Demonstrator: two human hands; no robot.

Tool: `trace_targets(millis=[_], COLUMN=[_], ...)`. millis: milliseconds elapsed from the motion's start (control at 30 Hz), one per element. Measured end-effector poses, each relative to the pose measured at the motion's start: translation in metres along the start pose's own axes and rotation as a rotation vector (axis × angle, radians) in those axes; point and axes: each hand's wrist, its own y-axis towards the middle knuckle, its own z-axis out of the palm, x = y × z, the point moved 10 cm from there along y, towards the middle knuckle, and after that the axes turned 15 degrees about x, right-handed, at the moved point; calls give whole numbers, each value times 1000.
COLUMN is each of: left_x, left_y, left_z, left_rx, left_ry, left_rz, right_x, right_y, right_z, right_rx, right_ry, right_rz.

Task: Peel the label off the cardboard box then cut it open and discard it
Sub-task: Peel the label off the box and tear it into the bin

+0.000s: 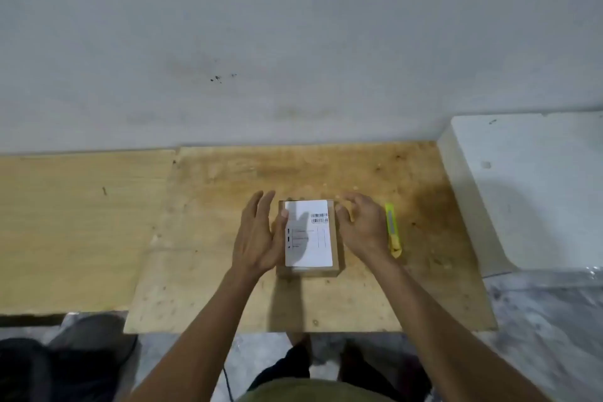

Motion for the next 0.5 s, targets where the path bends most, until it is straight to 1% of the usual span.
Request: trace_targets(millis=[100,167,233,267,367,500], left_x=[21,31,36,38,42,48], left_y=[15,24,33,37,43,48], left_z=[21,41,50,53,66,82], left_rx=[62,113,118,115,107,94], left_ry=[-29,-49,-69,-84,-108,-98], left_rz=[-29,-26,-25,-20,2,46], right_x=[-8,-19,-30,-32,-37,-43], right_y=[13,19,26,29,40,46], right_z=[20,34,45,49,55,59], right_rx=[22,38,50,55,27,-14], right_ry=[-44,-6,25,2,-41,2], right_rz=[55,91,138,154,153,177])
